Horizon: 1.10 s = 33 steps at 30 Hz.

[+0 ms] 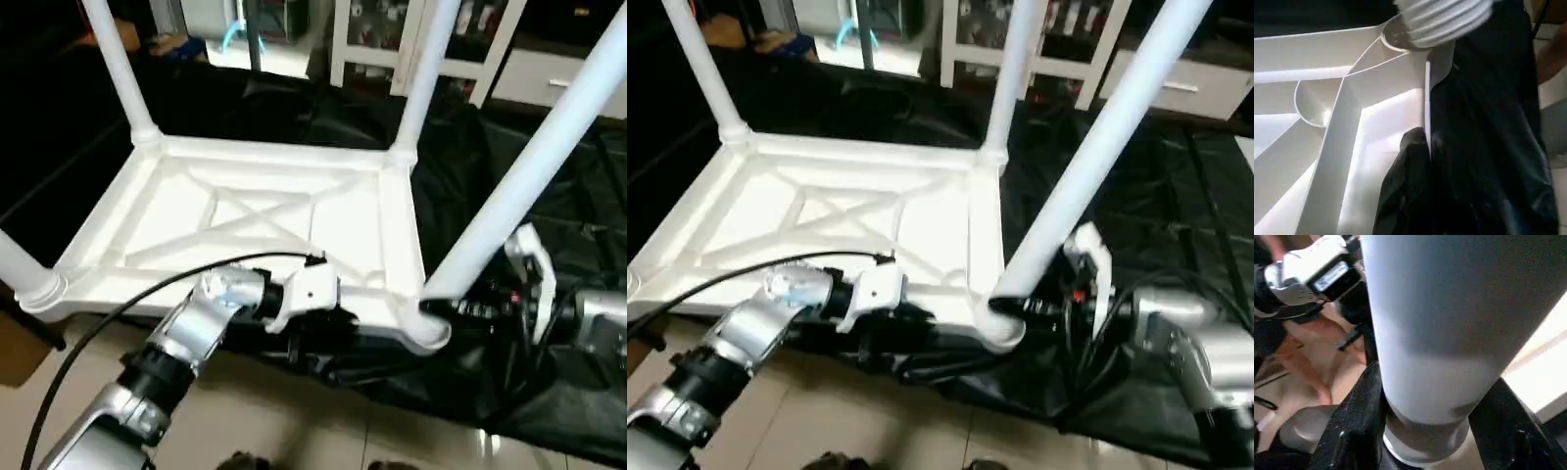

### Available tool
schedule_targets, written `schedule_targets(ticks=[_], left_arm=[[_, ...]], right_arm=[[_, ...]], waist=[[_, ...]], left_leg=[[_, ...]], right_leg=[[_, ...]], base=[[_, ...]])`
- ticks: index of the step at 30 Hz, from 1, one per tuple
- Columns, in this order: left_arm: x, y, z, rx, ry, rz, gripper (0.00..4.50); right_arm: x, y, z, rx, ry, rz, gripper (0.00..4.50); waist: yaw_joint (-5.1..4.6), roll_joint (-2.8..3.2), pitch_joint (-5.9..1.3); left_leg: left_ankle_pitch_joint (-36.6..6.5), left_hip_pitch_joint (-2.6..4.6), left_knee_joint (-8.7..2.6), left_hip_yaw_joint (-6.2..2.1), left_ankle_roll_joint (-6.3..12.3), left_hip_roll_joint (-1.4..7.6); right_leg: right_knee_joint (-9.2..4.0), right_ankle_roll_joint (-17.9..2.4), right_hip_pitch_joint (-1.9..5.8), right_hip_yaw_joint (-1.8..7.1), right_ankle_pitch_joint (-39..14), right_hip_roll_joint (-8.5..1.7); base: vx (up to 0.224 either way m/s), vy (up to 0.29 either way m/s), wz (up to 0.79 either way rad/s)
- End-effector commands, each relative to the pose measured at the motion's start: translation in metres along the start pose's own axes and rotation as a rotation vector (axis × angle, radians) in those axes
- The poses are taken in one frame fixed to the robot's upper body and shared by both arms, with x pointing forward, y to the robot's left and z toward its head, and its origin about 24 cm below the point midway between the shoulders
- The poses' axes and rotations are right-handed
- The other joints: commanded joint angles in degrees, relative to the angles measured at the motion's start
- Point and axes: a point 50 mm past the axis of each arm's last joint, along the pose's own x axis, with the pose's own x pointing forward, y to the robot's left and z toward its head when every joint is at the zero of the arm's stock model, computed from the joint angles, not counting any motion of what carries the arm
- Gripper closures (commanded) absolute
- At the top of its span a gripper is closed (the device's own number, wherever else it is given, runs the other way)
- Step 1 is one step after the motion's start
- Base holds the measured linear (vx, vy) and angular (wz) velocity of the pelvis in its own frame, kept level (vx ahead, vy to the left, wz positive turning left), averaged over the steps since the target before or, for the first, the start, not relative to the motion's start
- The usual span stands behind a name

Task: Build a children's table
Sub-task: Insert table leg to table base

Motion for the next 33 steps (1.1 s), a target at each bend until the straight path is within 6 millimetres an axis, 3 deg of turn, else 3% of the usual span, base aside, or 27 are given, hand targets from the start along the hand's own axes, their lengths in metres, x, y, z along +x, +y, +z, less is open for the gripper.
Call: schedule_targets(ticks=[1, 5, 12, 20, 24, 25, 26, 33], left_arm=[[-0.003, 0.007, 0.012, 0.054, -0.040, 0.029, 4.50], [-0.002, 0.006, 0.014, 0.064, -0.070, -0.004, 4.50], [-0.004, 0.004, 0.011, 0.071, -0.052, -0.025, 4.50], [-0.004, 0.004, 0.010, 0.072, -0.050, -0.020, 4.50], [-0.004, 0.004, 0.010, 0.073, -0.046, -0.020, 4.50], [-0.004, 0.004, 0.011, 0.074, -0.046, -0.020, 4.50], [-0.004, 0.004, 0.010, 0.074, -0.045, -0.019, 4.50], [-0.004, 0.005, 0.010, 0.076, -0.039, -0.018, 4.50]], right_arm=[[-0.003, 0.004, 0.005, -0.042, 0.022, 0.008, 2.57], [-0.003, -0.002, -0.006, -0.125, 0.119, -0.063, 2.57], [0.000, -0.011, 0.004, -0.176, 0.056, -0.136, 2.57], [-0.001, -0.007, -0.008, -0.239, 0.200, -0.074, 2.57], [0.009, -0.004, -0.014, -0.318, 0.264, -0.035, 2.57], [0.012, -0.003, -0.014, -0.326, 0.252, -0.034, 2.57], [0.015, -0.003, -0.013, -0.330, 0.242, -0.033, 2.57], [0.033, 0.001, -0.020, -0.337, 0.233, 0.015, 2.57]], waist=[[-0.10, -1.05, -3.37], [-0.18, -0.87, -3.28], [-0.42, -0.70, -3.12], [-0.46, -0.74, -3.06], [-0.47, -0.76, -3.05], [-0.56, -0.76, -2.93], [-0.57, -0.35, -2.92], [-1.12, -0.57, -2.59]], left_leg=[[-7.27, 1.83, -4.45, -1.89, 5.86, 3.58], [-6.41, 1.65, -4.32, -1.84, 6.73, 3.54], [-8.33, 1.80, -4.54, -1.93, 5.78, 3.54], [-7.61, 1.87, -4.44, -1.87, 6.48, 3.67], [-7.74, 1.80, -4.43, -1.90, 6.73, 3.66], [-8.41, 1.77, -4.56, -1.93, 6.53, 3.68], [-9.56, 1.91, -4.67, -2.01, 6.06, 3.68], [-15.18, 2.04, -5.32, -2.23, 2.89, 3.68]], right_leg=[[-3.30, -14.27, 2.16, 1.28, -4.42, -2.05], [-3.06, -15.35, 2.17, 1.15, -1.96, -2.11], [-3.25, -15.34, 2.18, 1.11, -4.69, -2.04], [-3.09, -15.71, 2.27, 1.16, -2.93, -2.09], [-3.03, -15.83, 2.33, 1.13, -2.43, -2.12], [-3.14, -15.53, 2.27, 1.13, -3.50, -2.09], [-3.32, -15.41, 2.25, 1.14, -5.14, -2.19], [-4.08, -13.84, 2.18, 1.33, -11.88, -2.19]], base=[[0.000, 0.000, 0.00], [0.000, 0.000, 0.00], [0.000, 0.000, 0.00], [0.000, 0.000, 0.00], [0.000, 0.000, 0.00], [0.000, 0.000, 0.00], [0.000, 0.000, 0.00], [0.000, 0.000, 0.00]])
